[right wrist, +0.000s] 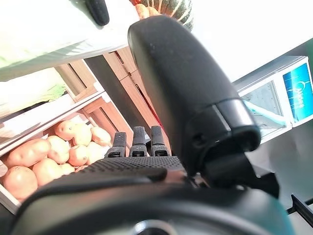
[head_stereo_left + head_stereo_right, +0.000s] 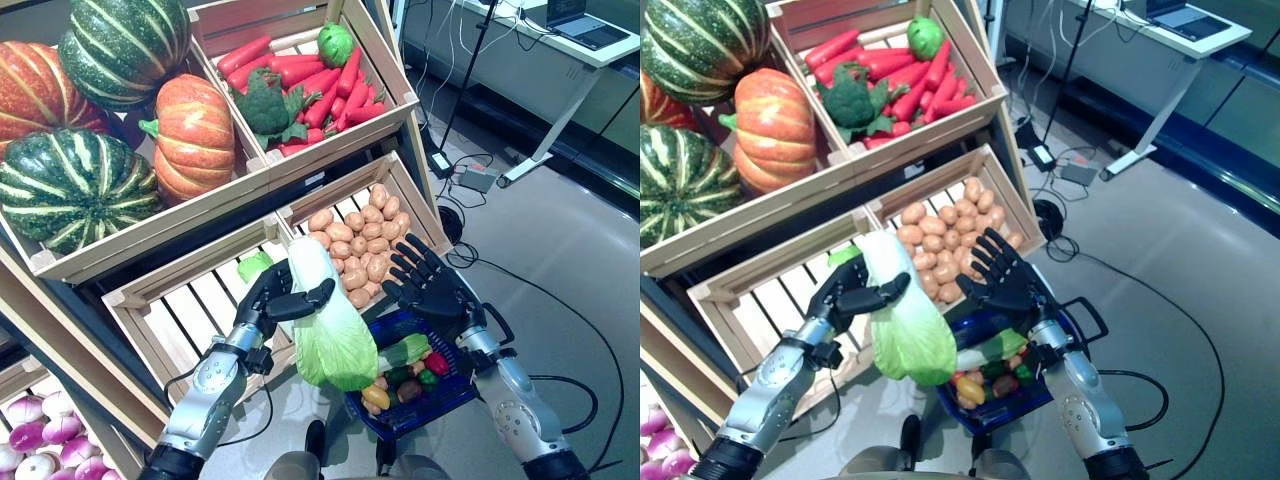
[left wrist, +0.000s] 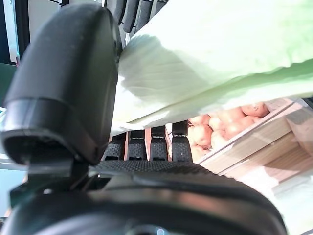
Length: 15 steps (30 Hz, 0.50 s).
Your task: Put vegetables into the basket
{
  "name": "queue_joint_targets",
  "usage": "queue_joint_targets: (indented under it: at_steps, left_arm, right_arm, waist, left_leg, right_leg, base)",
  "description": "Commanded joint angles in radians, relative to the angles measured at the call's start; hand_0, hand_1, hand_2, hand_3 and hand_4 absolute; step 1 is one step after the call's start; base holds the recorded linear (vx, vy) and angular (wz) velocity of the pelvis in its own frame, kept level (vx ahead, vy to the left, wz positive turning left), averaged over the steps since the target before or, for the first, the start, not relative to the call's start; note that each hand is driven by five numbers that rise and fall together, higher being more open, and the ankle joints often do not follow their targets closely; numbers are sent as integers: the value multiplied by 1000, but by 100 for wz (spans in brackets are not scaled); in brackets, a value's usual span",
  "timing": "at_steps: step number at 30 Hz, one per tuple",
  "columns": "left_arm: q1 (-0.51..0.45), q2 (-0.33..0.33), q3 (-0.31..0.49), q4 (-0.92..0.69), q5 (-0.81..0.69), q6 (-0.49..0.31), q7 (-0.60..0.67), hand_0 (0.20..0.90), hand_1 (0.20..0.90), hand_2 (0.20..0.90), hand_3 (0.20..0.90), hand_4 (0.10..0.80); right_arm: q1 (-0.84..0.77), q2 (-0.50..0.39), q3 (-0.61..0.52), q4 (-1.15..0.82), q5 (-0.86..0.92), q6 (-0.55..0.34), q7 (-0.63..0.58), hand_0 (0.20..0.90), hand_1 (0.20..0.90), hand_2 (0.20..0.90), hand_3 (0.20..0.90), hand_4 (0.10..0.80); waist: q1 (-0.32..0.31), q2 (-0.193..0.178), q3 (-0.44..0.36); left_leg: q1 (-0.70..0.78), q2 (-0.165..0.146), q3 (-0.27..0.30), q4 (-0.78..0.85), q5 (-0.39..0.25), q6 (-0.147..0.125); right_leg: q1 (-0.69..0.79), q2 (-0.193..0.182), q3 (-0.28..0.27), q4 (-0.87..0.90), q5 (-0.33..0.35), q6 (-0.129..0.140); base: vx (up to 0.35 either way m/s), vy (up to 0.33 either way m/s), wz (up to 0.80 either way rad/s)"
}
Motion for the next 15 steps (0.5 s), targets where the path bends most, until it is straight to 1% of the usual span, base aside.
queue_joint_targets:
  at_steps: [1, 5, 9, 11, 15]
  left_arm:
    - [-94, 29, 14, -80, 0, -91, -10, 300, 300, 300, 300, 400]
    - [-85, 32, 23, -90, -1, -91, -11, 300, 300, 300, 300, 400]
    - [-87, 33, 27, -93, -10, -90, -11, 300, 300, 300, 300, 400]
    - [-90, 33, 26, -94, -11, -93, -15, 300, 300, 300, 300, 400]
    - [-104, 38, 21, -102, -15, -86, -26, 300, 300, 300, 300, 400]
  right_arm:
    - [-62, -20, 32, -112, 60, -57, 48, 900, 900, 900, 900, 800]
    - [-56, -25, 30, -119, 71, -47, 54, 900, 900, 900, 900, 800]
    - [-61, -30, 38, -129, 79, -17, 75, 900, 900, 900, 900, 800]
    - [-64, -33, 48, -132, 76, 3, 97, 900, 900, 900, 900, 800]
    - [-81, -64, 74, -136, 69, 72, 189, 900, 900, 900, 900, 800]
  waist:
    - [0, -36, -117]
    - [-1, -36, -122]
    - [-1, -35, -124]
    - [1, -35, -123]
    - [8, -39, -126]
  left_leg:
    - [24, -38, 13, 24, -133, -8]
    - [24, -35, 18, 20, -133, -9]
    - [24, -35, 22, 21, -135, -9]
    - [23, -35, 21, 21, -136, -8]
    - [26, -37, 18, 21, -139, -9]
  right_leg:
    - [7, -59, -1, -8, 29, 62]
    - [7, -60, 0, -12, 28, 63]
    - [7, -61, 0, -12, 25, 63]
    - [7, -61, -1, -11, 23, 62]
    - [12, -63, -3, -14, 20, 63]
  base:
    - [0, 0, 0]
    - [5, 4, -6]
    - [1, 5, -7]
    - [0, 0, 0]
    - [0, 0, 0]
